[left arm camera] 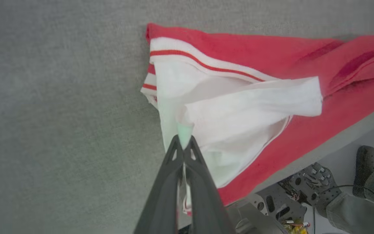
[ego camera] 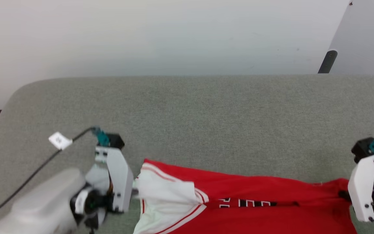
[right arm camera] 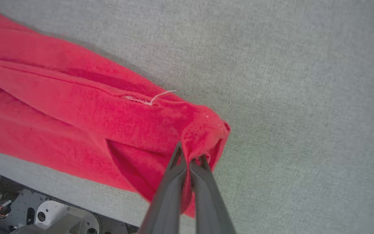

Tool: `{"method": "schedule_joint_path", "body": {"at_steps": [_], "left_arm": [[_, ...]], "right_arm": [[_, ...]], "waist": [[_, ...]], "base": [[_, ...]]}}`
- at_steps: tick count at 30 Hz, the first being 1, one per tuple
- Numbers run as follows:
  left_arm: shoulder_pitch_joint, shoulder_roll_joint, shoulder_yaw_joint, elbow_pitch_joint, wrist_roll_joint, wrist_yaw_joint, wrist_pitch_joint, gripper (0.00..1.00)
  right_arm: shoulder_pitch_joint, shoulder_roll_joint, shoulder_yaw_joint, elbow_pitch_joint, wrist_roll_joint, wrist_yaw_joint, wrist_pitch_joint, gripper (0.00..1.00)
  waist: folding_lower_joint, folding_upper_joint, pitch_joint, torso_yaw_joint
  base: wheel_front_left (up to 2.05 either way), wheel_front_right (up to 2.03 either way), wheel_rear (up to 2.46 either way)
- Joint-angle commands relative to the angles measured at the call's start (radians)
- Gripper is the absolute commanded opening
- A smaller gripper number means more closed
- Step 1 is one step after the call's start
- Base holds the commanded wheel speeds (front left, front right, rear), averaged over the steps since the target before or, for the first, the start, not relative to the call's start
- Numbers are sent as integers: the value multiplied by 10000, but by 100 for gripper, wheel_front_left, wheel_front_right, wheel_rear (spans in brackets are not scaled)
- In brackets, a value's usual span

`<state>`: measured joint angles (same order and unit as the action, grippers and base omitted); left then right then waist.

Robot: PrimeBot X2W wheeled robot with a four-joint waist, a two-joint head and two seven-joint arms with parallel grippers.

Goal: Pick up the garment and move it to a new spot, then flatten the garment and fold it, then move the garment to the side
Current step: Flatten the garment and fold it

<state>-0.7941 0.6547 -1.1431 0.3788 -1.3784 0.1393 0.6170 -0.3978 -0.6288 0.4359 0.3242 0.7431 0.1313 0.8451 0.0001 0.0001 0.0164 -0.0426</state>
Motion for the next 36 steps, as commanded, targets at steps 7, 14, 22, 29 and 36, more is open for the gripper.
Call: {"method": "schedule_joint_path", "body": {"at_steps": [7, 14, 22, 29, 36], "left_arm": [[1304, 603, -139, -1647, -356, 903, -135, 0], [1674, 567, -63, -1794, -337, 967, -552, 48], [1762, 673, 71, -2008, -486, 885, -679, 100], [1994, 1033, 495, -2673, -759, 1101, -1109, 100], [2414, 1381, 943, -3147, -120, 1315, -2823, 100]], "right_arm": [[970, 271, -813, -315, -464, -10, 259, 0], [1299, 639, -1310, -378, -941, -10, 227, 29], [1430, 763, -1549, -585, -1154, -10, 322, 100], [1674, 903, -2086, -971, -1361, -10, 160, 100], [2145, 1206, -2836, -1307, -1694, -10, -350, 100]], "waist": [[-1, -1, -5, -56], [-1, -1, -96, -84], [-1, -1, -328, -119], [-1, -1, -696, -154], [-1, -1, -968, -133]], "base": [[0, 0, 0], [0, 0, 0], [0, 0, 0], [0, 0, 0], [0, 0, 0]]}}
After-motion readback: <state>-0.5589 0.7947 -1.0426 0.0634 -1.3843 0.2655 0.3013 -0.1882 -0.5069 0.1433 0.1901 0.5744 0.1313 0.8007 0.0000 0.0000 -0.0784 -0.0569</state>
